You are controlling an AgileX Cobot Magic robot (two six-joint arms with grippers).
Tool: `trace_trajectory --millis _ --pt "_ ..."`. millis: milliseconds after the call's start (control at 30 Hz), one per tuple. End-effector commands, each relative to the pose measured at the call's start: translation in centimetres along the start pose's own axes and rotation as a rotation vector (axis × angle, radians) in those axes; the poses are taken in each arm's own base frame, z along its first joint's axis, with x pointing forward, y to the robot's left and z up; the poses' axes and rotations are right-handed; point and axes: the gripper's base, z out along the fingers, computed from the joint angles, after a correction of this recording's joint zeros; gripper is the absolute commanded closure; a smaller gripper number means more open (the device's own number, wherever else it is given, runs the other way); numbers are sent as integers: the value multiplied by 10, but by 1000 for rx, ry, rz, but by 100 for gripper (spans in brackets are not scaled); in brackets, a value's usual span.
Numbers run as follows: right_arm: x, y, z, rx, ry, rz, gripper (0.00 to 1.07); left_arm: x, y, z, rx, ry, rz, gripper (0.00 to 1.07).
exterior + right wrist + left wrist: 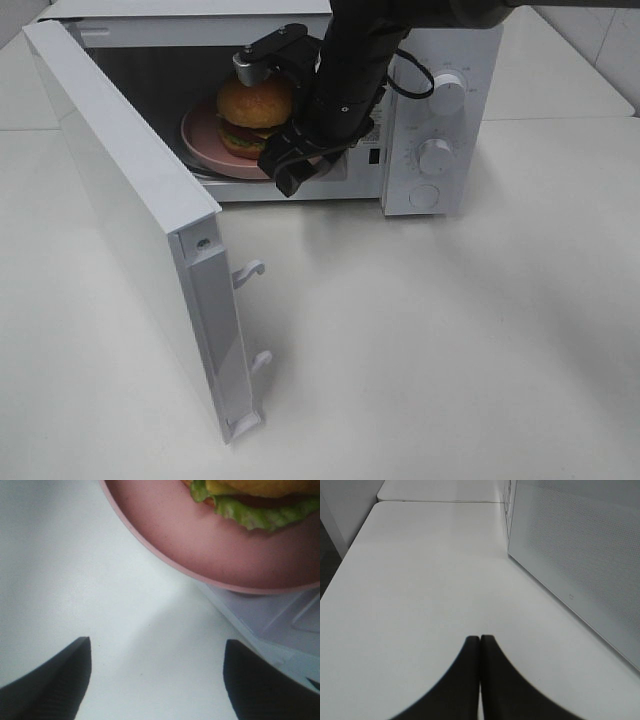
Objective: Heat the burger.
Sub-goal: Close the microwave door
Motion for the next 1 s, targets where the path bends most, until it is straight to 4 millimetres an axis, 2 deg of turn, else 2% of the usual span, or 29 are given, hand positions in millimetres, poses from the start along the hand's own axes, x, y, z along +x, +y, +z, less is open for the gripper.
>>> trace_trajectory --millis 33,233,400,700,1000 --pt "1 3 -13 -53 18 68 36 1 -1 -2 2 -32 -4 106" --pt "5 16 -16 -189 71 175 36 1 -1 -2 2 -32 -4 106" --pt "9 17 -20 -192 124 241 36 1 -1 -2 2 -32 -4 106" --pt "14 15 -38 -180 169 241 36 1 -1 -2 2 -32 -4 106" --pt "28 14 -50 -147 326 206 39 1 -1 -2 2 -32 -4 106"
